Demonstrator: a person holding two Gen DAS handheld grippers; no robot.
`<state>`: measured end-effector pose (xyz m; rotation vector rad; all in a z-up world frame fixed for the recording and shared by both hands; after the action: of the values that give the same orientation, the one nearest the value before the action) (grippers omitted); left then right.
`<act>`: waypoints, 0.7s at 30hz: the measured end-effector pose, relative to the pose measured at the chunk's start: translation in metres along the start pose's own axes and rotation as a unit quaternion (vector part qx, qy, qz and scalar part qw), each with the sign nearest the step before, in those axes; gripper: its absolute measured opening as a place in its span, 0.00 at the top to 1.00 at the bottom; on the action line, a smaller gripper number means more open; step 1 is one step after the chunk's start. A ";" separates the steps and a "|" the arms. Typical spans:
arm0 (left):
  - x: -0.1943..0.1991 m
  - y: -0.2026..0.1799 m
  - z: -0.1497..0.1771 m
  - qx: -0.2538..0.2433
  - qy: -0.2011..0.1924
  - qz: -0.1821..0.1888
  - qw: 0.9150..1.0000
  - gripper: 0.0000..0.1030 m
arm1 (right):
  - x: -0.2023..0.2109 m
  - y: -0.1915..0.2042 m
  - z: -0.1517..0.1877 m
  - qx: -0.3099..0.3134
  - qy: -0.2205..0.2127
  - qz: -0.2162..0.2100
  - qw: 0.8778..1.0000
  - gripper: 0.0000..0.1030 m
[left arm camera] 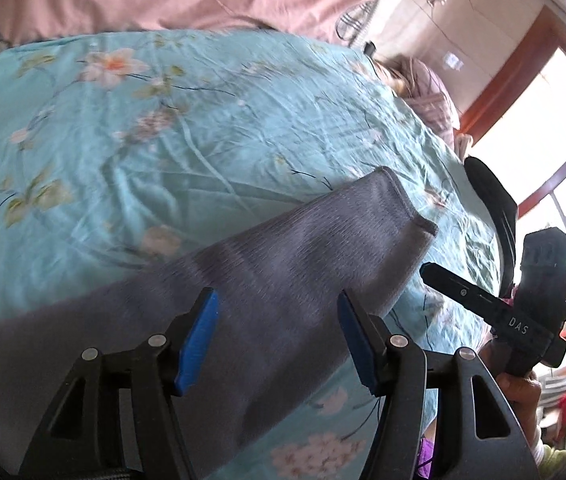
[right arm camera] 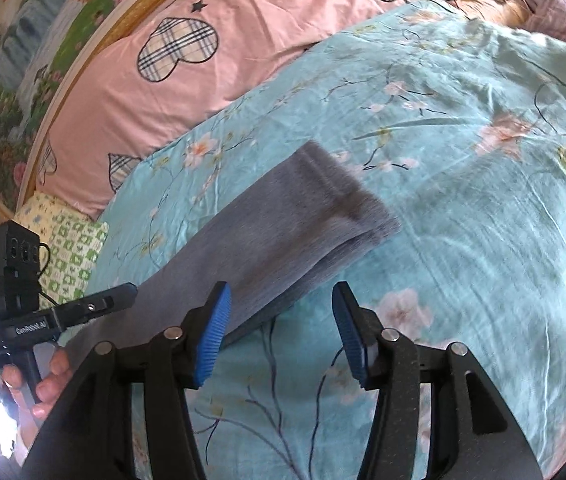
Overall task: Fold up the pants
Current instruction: 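Grasp the pant leg end with the right tool while the left tool grasps beside it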
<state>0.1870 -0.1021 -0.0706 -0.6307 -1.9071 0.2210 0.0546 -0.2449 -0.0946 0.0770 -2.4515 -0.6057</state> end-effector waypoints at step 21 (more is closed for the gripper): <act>-0.124 -0.070 -0.057 -0.107 0.173 0.087 0.975 0.42 | -0.022 -0.043 -0.018 -0.070 -0.010 -0.034 0.997 0.56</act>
<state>0.2516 -0.2333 -0.1159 -0.9209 -1.5502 0.0126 0.0787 -0.2866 -0.1127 0.0975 -2.4274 -0.8085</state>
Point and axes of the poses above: each gripper's, at about its wrist camera, not at the fingertips, and x roughly against the way its jaws point, y to its left, z to its underside, the point moved 10 cm from there along -x, roughly the way its jaws point, and after that the axes turned 10 degrees about x, right-handed, at the moved point
